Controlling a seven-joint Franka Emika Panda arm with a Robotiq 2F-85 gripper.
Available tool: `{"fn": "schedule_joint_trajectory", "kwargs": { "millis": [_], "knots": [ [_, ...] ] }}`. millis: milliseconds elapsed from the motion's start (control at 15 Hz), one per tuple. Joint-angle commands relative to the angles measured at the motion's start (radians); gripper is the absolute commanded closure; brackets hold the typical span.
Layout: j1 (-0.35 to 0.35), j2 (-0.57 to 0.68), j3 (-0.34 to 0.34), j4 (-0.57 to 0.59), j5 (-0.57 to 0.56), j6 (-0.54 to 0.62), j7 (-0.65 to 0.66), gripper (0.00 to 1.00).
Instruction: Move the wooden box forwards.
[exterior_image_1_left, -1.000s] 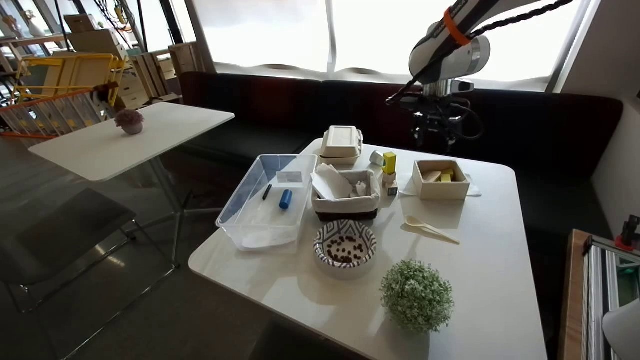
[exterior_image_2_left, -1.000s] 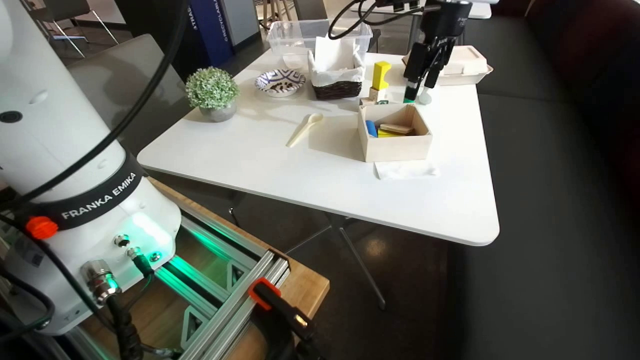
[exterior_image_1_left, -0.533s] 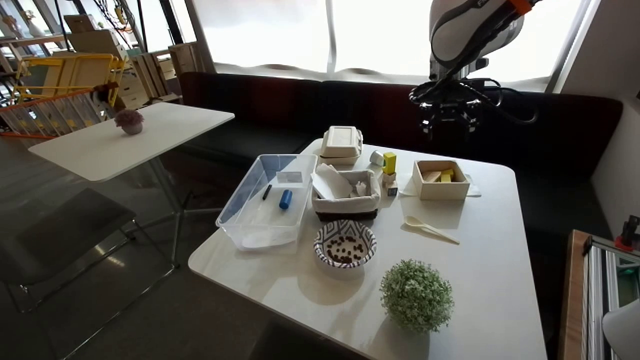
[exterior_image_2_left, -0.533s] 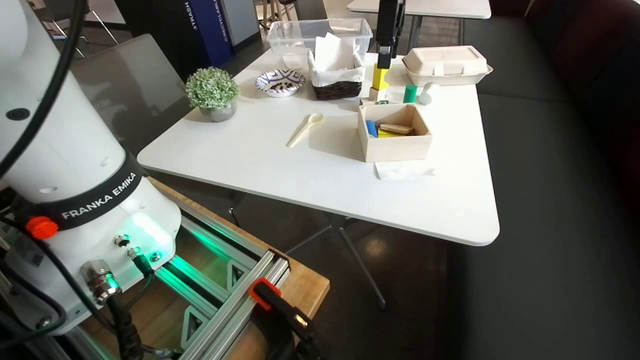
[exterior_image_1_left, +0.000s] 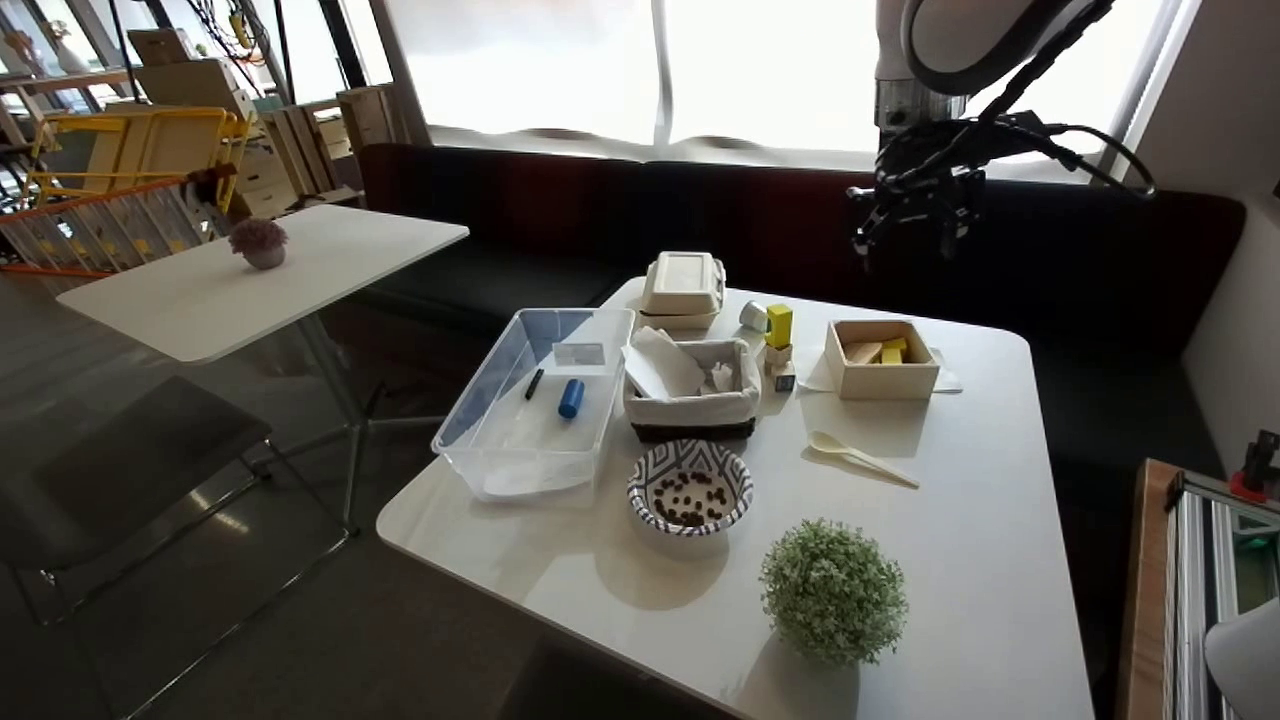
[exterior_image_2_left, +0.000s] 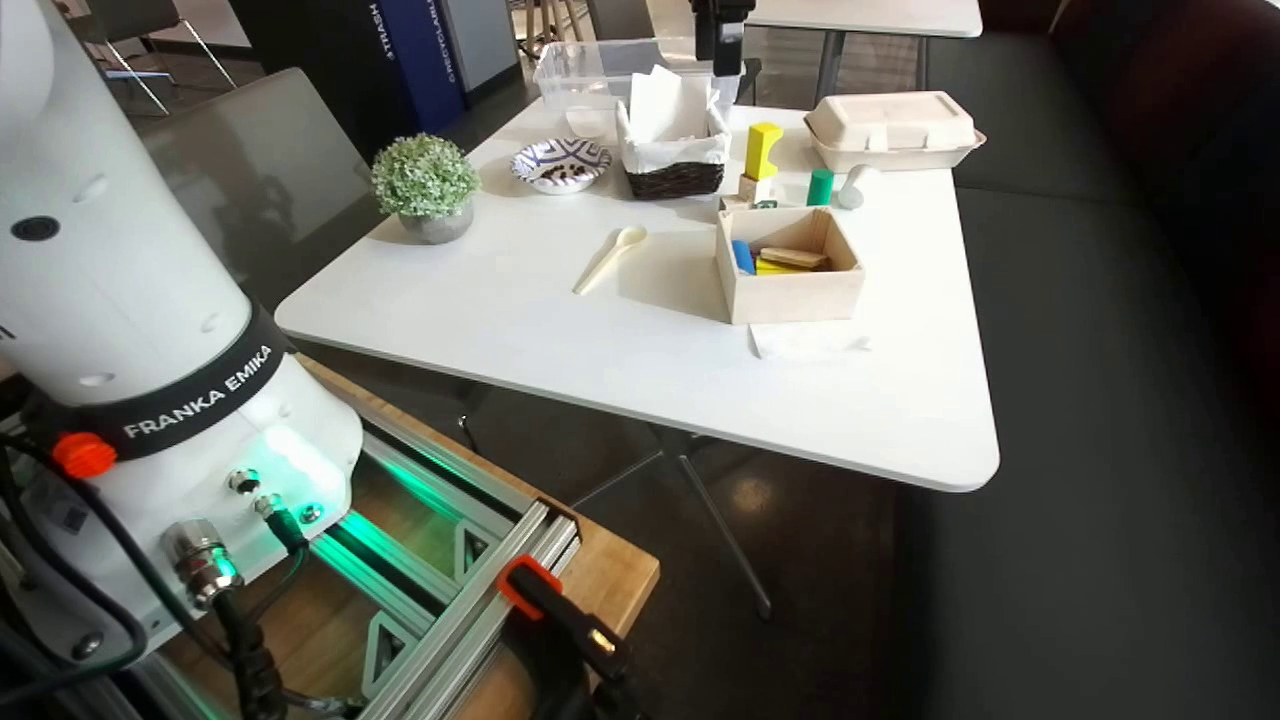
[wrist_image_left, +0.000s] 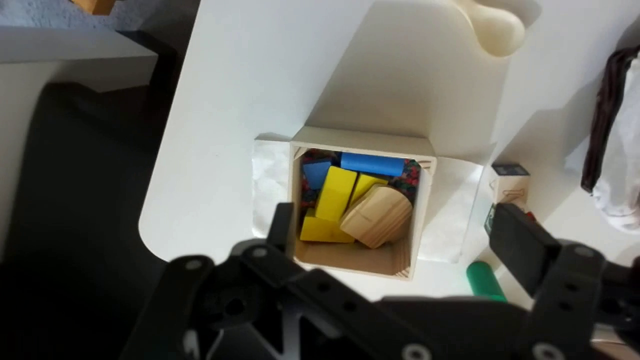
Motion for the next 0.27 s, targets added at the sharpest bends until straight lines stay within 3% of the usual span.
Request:
{"fn": "schedule_joint_trajectory", "kwargs": {
  "millis": [0,200],
  "knots": [
    [-0.031,-0.008,0.030,-0.003,0.007,-0.001,-0.014,0.00],
    [-0.037,-0.004,0.034,0.000,0.006,-0.001,-0.013,0.00]
  ]
}}
